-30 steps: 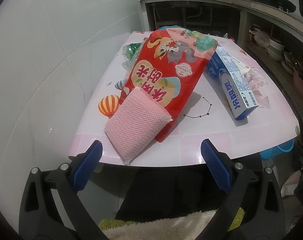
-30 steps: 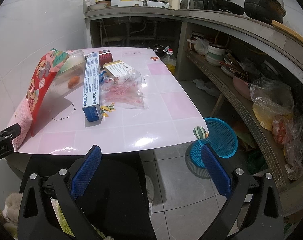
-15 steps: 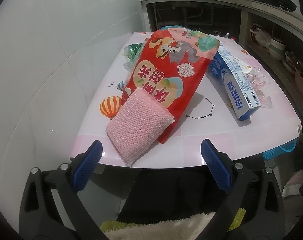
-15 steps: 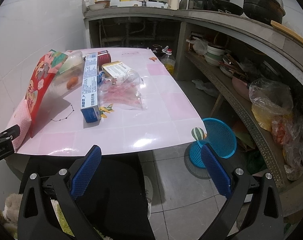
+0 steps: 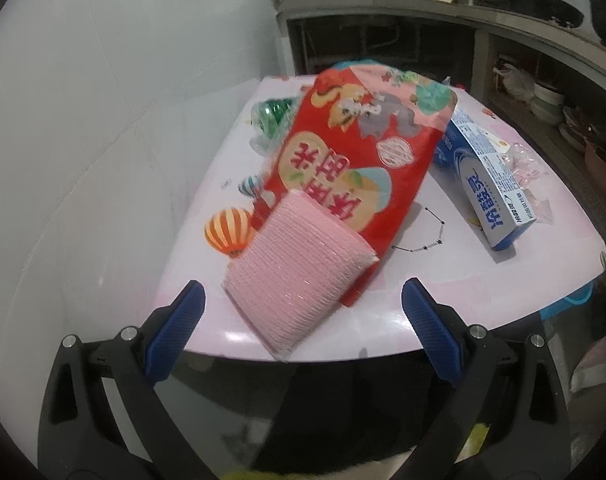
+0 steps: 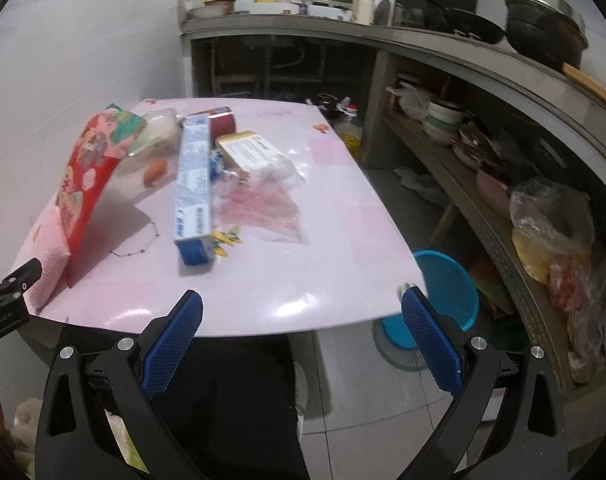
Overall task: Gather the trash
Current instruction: 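Grasp the pink mesh sponge with the left tool while the right tool grasps the toothpaste box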
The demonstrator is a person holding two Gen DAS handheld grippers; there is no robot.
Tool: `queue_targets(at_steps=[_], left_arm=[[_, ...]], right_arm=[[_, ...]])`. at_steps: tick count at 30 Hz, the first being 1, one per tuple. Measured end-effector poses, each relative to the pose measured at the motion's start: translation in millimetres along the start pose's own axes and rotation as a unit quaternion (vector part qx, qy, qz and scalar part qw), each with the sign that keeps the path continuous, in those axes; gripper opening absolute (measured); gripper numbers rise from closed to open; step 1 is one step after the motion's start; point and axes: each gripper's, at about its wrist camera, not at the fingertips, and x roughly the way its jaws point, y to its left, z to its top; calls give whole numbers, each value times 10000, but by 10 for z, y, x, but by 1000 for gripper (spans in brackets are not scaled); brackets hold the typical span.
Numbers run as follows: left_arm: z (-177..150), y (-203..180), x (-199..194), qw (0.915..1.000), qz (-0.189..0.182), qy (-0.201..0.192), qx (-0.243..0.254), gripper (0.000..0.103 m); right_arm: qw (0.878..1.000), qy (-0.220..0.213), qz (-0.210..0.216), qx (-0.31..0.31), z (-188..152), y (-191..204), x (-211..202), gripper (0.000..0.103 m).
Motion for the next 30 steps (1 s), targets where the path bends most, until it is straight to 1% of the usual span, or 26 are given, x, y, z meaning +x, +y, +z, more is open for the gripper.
queue_targets(at_steps=[2,5,7,10,12,13,14,16,19,21,24,25,26,28,30], left_arm=[[-18,51,-6,9995,-167,-136,240,95],[-82,153,-26,9952,-675,-508,502,95],[-86,214,-27,9916,-897,-717,598,95],[-14,253,13,9899,-849,-852,753,95],[47,284,49,9856,-945,-1024,957,95],[79,283,117,9822,-1130,-1014,1103,95],[92,266,180,9812,-1209,-927,1186,95],[94,192,354,9780,-1383,-593,1442,95],[32,60,539,9735,-1228,-460,1876,95],[25,11,633,9725,-1128,-396,1999,95],[41,31,691,9731,-1155,-345,1964,95],[51,49,689,9738,-1210,-321,1899,95],[65,80,698,9740,-1340,-252,1808,95],[57,143,702,9729,-1495,-193,1755,95],[19,174,763,9715,-1527,-92,1810,95]], right_arm=[[9998,-63,181,-103,38,97,17,97],[9986,-99,454,-241,74,246,73,97],[9970,-49,707,-326,114,357,146,97],[9955,-3,885,-345,163,449,217,97],[9942,47,1012,-368,206,505,285,97],[9937,74,1057,-376,221,521,323,97],[9934,96,1083,-370,233,532,350,97],[9929,160,1126,-354,259,539,427,97],[9920,218,1210,-300,282,519,505,97],[9907,262,1309,-260,299,487,554,97],[9885,339,1453,-266,341,464,628,97],[9872,362,1527,-267,361,453,651,97],[9853,375,1643,-267,388,442,674,97],[9824,360,1812,-269,440,440,693,97],[9802,327,1932,-280,500,455,709,97]])
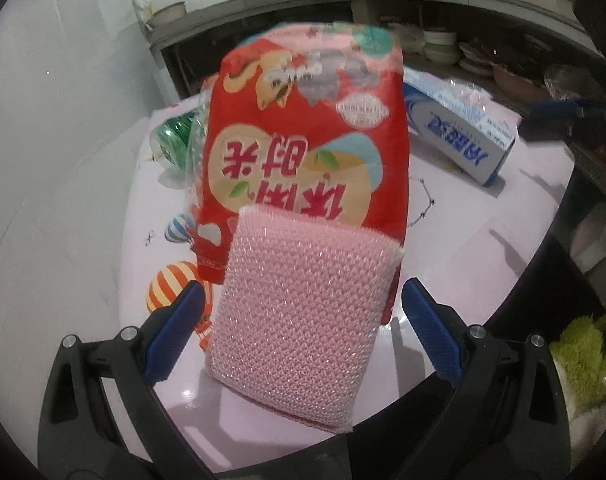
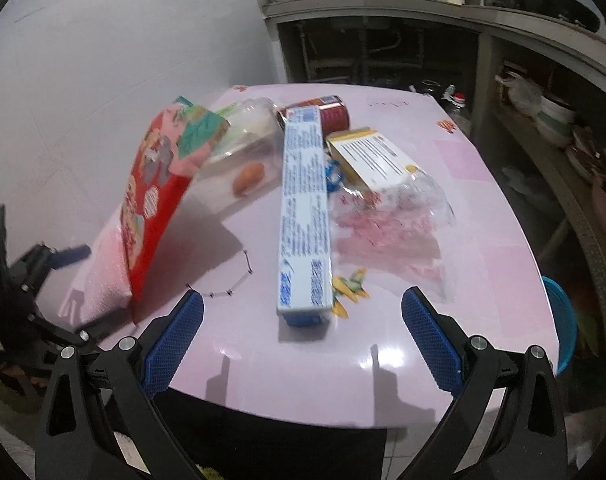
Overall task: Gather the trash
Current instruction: 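Grasp the pink mesh sponge with the left tool while the right tool grasps the toothpaste box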
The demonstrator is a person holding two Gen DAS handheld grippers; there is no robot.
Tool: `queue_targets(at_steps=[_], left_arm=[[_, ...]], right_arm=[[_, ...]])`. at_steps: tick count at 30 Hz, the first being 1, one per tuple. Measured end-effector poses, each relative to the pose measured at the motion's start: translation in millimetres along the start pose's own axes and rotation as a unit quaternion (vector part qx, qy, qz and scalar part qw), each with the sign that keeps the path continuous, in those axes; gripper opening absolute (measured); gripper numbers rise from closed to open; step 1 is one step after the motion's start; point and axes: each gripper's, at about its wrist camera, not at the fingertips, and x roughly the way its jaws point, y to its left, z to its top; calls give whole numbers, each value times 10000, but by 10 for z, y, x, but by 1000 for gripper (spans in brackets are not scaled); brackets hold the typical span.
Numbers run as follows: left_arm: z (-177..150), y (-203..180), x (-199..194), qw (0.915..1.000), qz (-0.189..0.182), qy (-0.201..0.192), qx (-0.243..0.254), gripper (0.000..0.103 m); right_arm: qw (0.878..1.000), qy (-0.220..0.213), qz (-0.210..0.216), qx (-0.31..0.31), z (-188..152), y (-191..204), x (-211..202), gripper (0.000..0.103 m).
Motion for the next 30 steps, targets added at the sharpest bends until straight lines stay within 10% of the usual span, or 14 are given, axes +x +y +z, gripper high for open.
queue_targets(at_steps=[23,30], left_arm=[[-220,315,-5,9901,-805,195,-1130,83],[-230,266,-133,9906,-614,25,-1225,81]], right_arm=[[9930,1049,522,133,911,-117,742,67],[9890,1336,605,205,941,-122,860,45]])
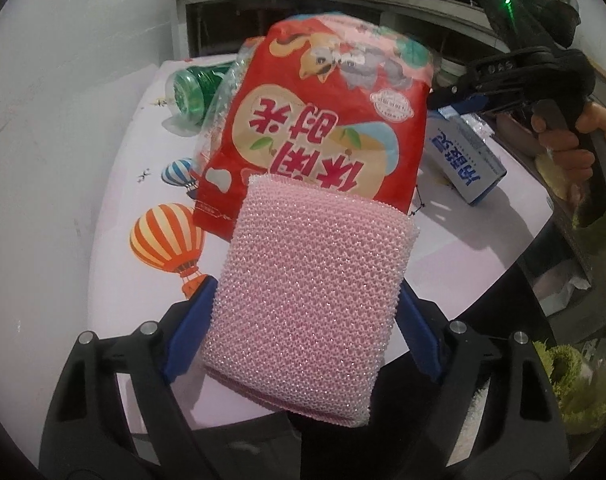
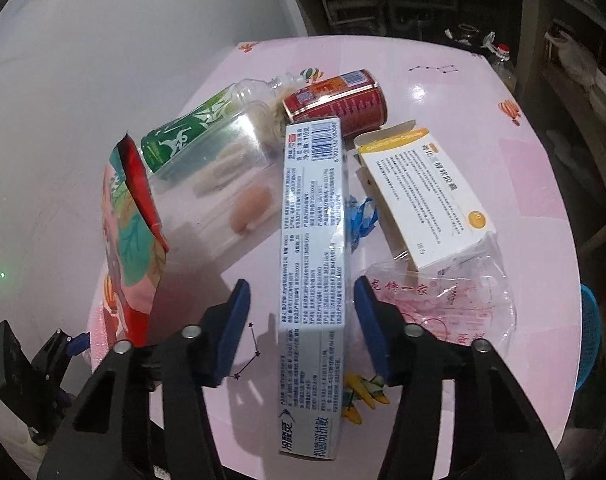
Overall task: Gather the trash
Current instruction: 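Grasp the pink mesh sponge with the left tool while the right tool grasps the toothpaste box, then carry the sponge and toothpaste box to the blue wastebasket and drop the box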
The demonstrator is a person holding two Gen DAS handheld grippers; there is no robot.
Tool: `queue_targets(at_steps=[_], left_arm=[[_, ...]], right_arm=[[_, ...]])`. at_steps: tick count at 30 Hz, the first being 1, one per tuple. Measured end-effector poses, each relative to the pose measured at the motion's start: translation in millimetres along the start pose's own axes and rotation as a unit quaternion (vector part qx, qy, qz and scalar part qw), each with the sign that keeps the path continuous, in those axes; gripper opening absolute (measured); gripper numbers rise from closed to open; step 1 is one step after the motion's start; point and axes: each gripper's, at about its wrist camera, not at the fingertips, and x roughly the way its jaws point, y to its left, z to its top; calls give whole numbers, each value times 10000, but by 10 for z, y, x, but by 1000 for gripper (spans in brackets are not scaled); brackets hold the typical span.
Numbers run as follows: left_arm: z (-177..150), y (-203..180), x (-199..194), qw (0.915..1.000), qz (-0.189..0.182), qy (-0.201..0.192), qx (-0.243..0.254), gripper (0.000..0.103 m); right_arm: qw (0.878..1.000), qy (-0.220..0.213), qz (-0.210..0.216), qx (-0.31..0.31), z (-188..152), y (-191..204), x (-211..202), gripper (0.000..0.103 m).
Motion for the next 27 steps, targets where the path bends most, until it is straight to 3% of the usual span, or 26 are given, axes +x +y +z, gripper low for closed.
queue_targets(at_steps=[3,11,21,27], left_arm=[[-7,-34,-53,9999,82,-74,-17,81],[-6,-62,-188,9986,477,-230,-82,79],[106,-81,-524,9962,463,-603,-426,79],[304,-380,-640,9956,178,-897,-203,79]], right_arm=[[10000,77,-22,32,-4,5,26,35],[9995,-196,98,240,-58,-36,-108,34],[9928,-883,596,557,-233,-115,-678,33],[9852,-1364,676,788,-581,-260,-1167,33]])
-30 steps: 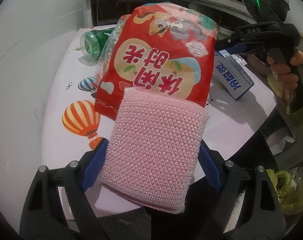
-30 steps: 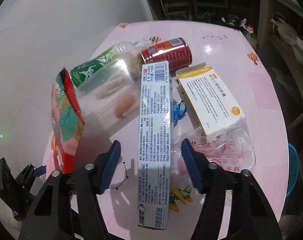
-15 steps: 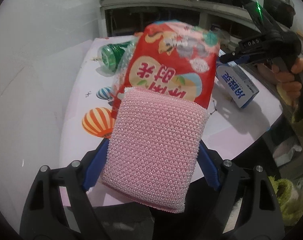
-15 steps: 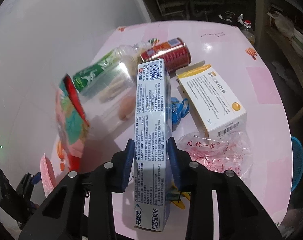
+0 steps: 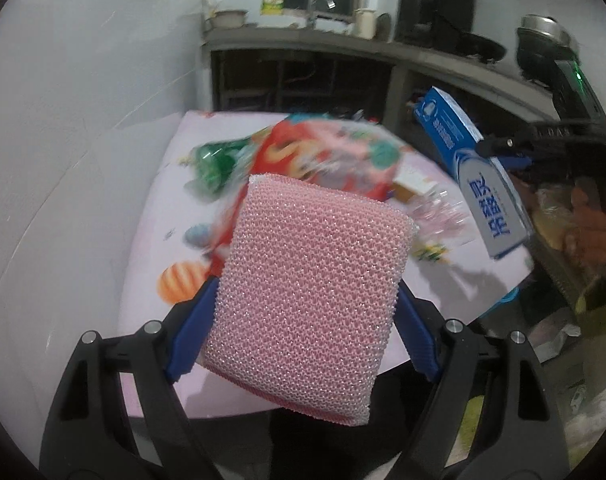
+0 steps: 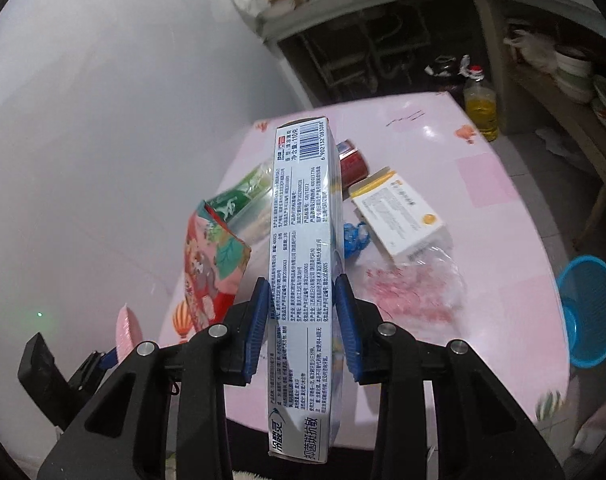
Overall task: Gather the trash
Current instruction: 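Carry the sponge and toothpaste box to the blue wastebasket and drop the box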
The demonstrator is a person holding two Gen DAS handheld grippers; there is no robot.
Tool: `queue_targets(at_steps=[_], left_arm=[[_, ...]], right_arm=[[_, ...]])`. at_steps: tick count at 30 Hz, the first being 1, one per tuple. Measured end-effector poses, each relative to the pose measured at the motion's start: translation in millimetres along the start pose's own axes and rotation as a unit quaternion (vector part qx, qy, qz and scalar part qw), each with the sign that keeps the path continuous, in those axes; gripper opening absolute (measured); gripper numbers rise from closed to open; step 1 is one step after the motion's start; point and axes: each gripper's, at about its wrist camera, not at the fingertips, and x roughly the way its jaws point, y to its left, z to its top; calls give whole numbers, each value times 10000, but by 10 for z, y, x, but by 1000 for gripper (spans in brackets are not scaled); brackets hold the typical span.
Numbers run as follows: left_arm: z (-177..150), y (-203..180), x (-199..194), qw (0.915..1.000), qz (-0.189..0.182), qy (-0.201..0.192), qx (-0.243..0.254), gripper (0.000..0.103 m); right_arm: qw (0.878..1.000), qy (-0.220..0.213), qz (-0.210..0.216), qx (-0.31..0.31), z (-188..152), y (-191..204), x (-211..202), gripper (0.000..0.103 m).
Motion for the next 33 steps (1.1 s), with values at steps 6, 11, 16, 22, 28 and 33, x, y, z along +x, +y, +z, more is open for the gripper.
queue_targets(at_steps=[6,11,16,22,28,33], left_arm=[[376,-602,126,9964,-657,-121,526,79],[829,-1377,420,9844,-1415,81,1042,79],[1208,-2308,931,9614,-2154,792,1518,79],[1284,-3680,2002,9160,-2386,2221,2338,79],[949,-4631,3156,8772,-1744,3235,3090,80],[822,-5026,3930,8697,-1398,3653,3009,81]], right_arm=[[9953,-663,-236,666,-316,-488,-730,33],[9758,-1281,-751,1607,-718,-1136,-1389,33],[9373,-1593,-777,3000,-1300,-2039,-1727,33],[8907,-1440,-258,4304,-1880,-2948,-1349,33],[8245,-1182,277,5527,-2128,-3990,-575,33],[7842,-1282,294,6064,-2048,-4565,-180,34]])
